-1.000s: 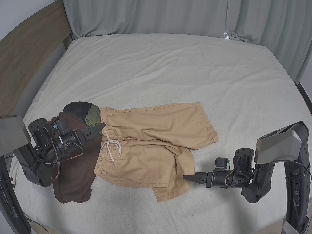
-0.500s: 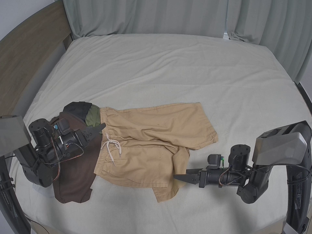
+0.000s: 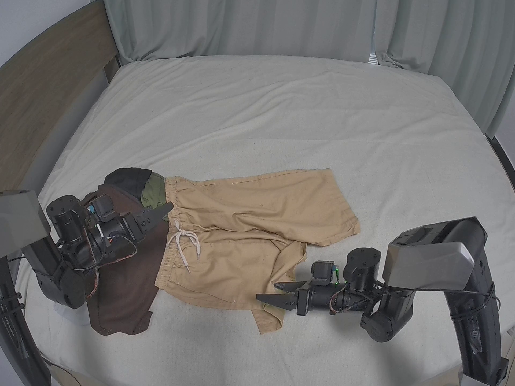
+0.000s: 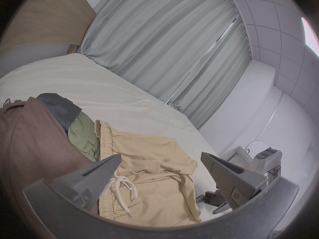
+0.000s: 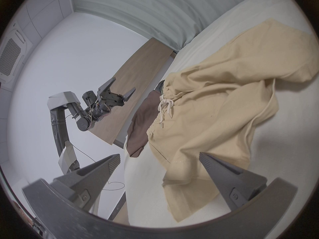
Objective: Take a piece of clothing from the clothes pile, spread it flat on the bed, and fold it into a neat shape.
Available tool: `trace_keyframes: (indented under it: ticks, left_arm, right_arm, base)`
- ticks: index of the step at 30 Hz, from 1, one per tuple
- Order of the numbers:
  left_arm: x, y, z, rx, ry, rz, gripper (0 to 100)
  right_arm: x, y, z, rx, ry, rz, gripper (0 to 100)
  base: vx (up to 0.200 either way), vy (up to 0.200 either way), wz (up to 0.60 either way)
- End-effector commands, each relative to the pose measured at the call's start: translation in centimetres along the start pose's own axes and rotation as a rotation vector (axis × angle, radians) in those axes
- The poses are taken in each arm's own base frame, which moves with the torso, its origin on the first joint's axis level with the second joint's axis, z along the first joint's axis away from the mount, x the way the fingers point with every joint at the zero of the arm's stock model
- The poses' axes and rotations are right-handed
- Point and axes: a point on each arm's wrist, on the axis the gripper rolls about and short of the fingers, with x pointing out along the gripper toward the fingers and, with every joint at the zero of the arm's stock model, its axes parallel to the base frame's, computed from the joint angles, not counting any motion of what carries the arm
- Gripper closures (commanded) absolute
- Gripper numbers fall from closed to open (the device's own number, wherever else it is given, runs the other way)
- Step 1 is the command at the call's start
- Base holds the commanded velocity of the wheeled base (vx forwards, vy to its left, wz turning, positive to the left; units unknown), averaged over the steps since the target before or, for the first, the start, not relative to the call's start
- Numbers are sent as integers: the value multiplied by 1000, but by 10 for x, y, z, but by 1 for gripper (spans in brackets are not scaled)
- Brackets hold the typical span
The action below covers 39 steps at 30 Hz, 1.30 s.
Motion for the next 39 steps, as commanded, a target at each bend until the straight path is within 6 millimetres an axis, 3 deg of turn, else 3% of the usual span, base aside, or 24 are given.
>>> trace_keyframes:
  ticks: [1, 7, 13, 22, 27, 34, 39]
  left_arm:
    - [0, 0, 0, -1, 1, 0, 0]
    - [0, 0, -1, -3, 3, 2, 0]
    - [0, 0, -1, -2, 2, 1, 0]
    - [1, -1, -1, 0, 5, -4, 0]
    - [1, -1, -1, 0, 5, -4, 0]
    - [1, -2, -2, -2, 7, -5, 0]
    - [1, -2, -2, -2, 7, -5, 0]
  right_arm:
    - [8, -5, -12, 9, 25, 2, 0]
    - [0, -3, -12, 20, 30, -13, 0]
    - [-38, 8, 8, 23, -9, -67, 0]
    - [-66, -17, 9, 32, -34, -167, 0]
    - [-73, -32, 3, 39, -38, -223, 0]
    - [-62, -53, -13, -42, -4, -241, 0]
    - [-49, -57, -2, -91, -41, -222, 0]
  base:
    - [0, 0, 0]
    - [0, 0, 0]
    - [0, 0, 0]
    - [0, 0, 0]
    - [0, 0, 0]
    - [0, 0, 0]
    - [0, 0, 0]
